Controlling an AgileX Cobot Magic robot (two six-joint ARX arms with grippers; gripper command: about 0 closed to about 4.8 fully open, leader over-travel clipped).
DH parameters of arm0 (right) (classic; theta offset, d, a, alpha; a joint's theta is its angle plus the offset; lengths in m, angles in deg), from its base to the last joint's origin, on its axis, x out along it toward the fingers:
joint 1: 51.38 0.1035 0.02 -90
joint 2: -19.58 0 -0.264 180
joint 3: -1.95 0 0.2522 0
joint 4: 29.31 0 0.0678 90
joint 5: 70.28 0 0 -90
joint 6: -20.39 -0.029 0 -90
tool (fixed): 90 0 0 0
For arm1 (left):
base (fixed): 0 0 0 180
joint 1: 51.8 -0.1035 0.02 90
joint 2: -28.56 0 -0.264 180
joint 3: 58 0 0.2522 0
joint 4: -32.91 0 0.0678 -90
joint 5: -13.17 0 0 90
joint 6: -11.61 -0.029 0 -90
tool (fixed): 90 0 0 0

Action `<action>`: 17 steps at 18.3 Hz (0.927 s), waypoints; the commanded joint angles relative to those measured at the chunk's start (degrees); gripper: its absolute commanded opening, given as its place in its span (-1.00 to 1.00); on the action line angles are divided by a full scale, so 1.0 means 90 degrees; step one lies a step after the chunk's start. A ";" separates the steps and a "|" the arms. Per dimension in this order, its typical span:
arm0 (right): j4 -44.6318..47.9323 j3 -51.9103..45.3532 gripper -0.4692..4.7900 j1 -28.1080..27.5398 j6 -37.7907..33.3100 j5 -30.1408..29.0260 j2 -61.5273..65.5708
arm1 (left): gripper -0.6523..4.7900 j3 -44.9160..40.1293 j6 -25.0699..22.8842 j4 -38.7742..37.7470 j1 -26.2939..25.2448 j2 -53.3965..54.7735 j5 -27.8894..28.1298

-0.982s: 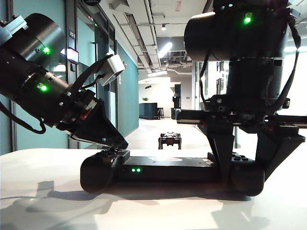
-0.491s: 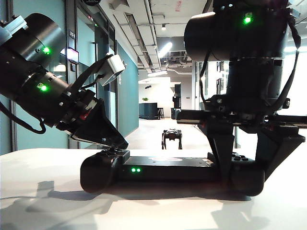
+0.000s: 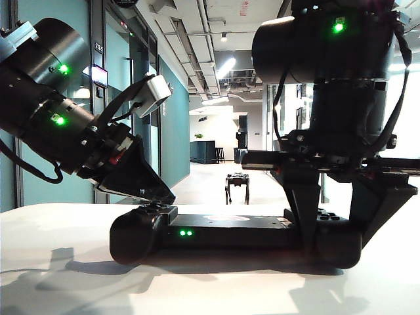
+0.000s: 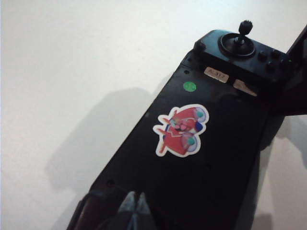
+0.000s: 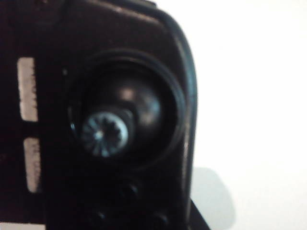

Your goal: Push the left joystick on the remote control sitting on the white table forward to make the robot dog walk in a straight line until it approaches the door.

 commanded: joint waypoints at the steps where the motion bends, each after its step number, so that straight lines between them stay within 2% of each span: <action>1: -0.0070 -0.0017 -0.16 0.0007 0.0036 -0.0153 -0.0002 | -0.78 0.0002 -0.0017 0.0134 -0.0007 -0.0005 0.0080; 15: -0.0066 -0.0017 -0.16 0.0007 0.0039 -0.0085 -0.0002 | -0.78 0.0010 0.0012 0.0131 -0.0007 -0.0022 0.0046; 17: -0.0066 -0.0015 -0.16 0.0007 0.0063 0.0049 -0.0005 | -0.78 0.0124 0.0175 -0.0267 -0.0005 -0.0381 0.0010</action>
